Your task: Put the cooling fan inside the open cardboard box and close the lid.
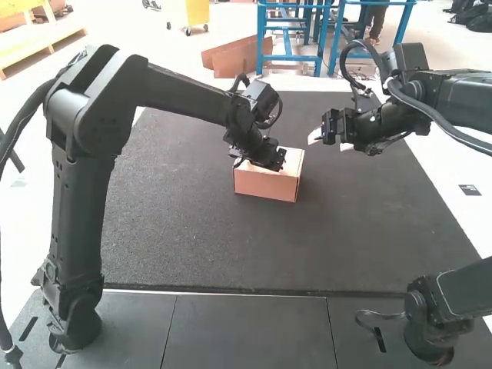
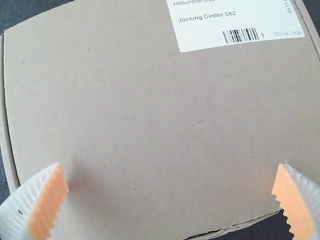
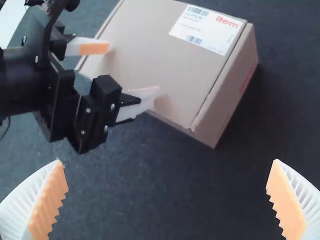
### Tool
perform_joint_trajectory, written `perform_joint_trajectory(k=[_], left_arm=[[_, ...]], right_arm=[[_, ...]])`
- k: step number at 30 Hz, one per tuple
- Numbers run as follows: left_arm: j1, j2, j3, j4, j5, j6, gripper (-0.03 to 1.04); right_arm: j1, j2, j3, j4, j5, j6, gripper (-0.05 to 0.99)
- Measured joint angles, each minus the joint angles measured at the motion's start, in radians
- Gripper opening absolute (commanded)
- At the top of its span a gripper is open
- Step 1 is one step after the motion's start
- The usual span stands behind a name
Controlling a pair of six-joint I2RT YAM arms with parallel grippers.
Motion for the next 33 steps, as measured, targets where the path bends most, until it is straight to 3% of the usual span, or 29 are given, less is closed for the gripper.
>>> perform_joint_trajectory(k=[11,20,25,33], left_arm=[[0.019,-0.069,0.140,-0.085,0.003,-0.001,0.97],[0.159,-0.343,0.179,-0.078,0.001,0.001,0.97],[0.216,-0.437,0.053,0.016,0.000,0.005,0.97],[0.246,-0.690,-0.293,0.340,0.008,0.047,0.97]], right_arm=[[0.000,0.000,0.000,0.026,0.002,0.000,0.91],[0.000,-0.042,0.000,0.187,0.082,0.000,0.91],[0.000,-0.105,-0.003,0.266,0.124,-0.003,0.91],[-0.018,-0.283,-0.119,0.438,0.192,-0.016,0.91]])
